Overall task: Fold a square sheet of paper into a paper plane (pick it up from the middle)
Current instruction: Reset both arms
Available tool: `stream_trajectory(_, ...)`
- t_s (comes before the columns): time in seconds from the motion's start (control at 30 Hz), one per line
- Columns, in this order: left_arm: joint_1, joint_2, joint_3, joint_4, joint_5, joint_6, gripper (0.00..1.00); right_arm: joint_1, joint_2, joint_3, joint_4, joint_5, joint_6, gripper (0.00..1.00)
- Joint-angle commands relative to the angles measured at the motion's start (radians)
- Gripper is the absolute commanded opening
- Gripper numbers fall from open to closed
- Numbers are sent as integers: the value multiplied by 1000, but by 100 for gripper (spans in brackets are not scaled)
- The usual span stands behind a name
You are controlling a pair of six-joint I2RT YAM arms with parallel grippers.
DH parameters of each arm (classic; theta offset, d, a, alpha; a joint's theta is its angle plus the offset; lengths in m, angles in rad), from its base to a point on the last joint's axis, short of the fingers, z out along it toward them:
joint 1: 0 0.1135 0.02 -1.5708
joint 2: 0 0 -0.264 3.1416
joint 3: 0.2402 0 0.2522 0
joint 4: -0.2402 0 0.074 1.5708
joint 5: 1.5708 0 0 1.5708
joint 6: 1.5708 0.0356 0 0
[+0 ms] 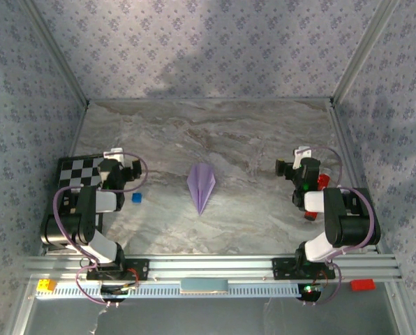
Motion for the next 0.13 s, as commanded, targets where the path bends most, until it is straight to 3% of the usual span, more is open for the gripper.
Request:
stream_trajectory(0.0, -1, -5, 21, 31, 14, 7, 100, -5, -2, 12, 2, 8, 15, 100)
stream_trajectory(0.1, -1, -6, 21, 31, 14, 7, 100, -5, -2, 11, 3, 7, 14, 99)
